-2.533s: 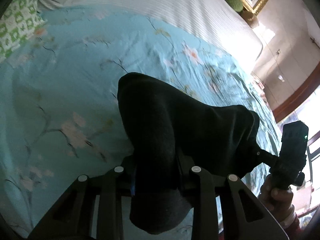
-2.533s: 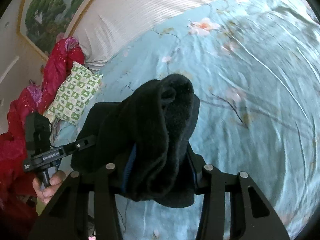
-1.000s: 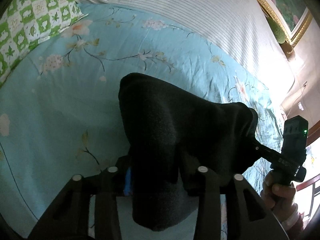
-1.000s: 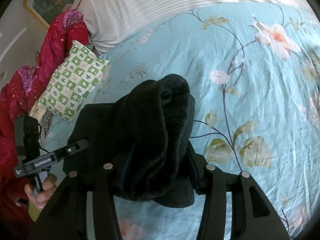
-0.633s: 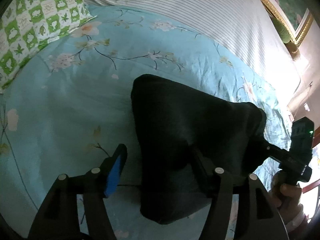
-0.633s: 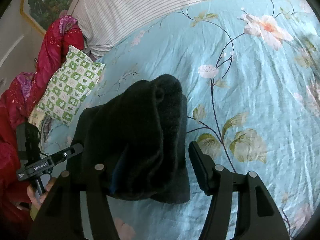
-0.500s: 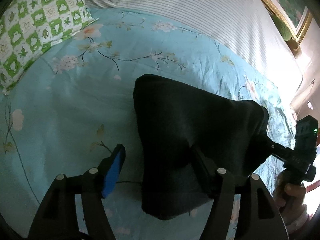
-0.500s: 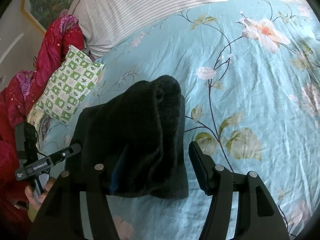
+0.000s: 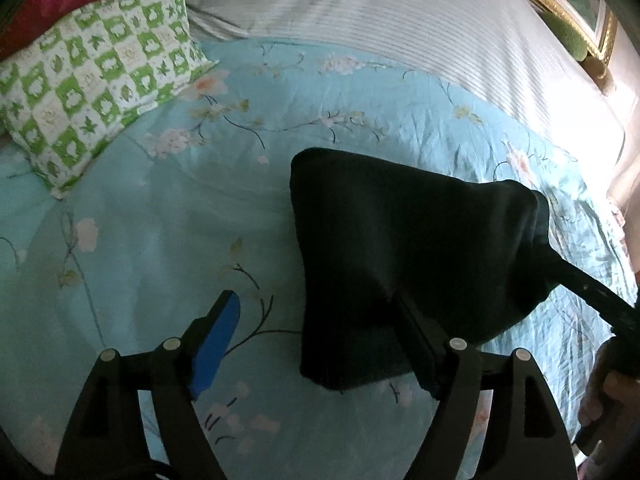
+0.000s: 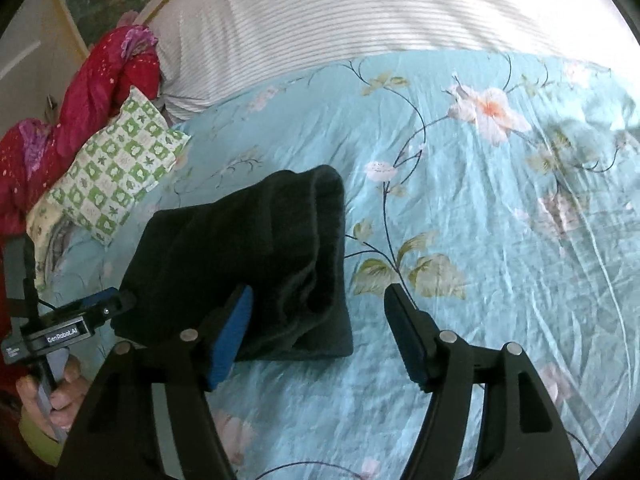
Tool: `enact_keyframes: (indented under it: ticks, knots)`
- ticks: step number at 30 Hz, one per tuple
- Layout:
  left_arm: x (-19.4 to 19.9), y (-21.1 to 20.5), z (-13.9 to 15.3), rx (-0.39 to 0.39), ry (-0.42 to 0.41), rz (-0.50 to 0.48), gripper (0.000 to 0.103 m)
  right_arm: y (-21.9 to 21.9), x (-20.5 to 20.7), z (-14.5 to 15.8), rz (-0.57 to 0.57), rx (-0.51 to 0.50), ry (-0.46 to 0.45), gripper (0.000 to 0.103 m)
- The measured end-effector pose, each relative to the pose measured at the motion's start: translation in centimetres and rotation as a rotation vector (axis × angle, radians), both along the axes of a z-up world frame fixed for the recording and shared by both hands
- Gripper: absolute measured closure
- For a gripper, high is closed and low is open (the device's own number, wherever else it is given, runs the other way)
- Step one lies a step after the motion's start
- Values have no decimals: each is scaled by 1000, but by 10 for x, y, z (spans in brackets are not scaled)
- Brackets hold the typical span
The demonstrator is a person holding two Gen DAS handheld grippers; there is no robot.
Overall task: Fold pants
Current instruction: 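Open both grippers and pull them back from the folded pants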
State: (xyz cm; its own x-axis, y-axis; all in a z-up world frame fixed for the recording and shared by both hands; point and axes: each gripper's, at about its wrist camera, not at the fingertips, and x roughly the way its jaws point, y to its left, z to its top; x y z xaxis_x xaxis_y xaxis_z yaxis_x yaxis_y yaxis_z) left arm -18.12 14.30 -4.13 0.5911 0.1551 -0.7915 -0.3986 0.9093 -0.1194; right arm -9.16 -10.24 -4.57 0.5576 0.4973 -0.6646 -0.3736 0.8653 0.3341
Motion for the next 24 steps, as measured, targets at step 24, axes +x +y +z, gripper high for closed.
enact_keyframes:
  ticks: [24]
  knots:
    - [-52,-43,18,209,-51,51,18,41,-67,15,97,-117,-158,14]
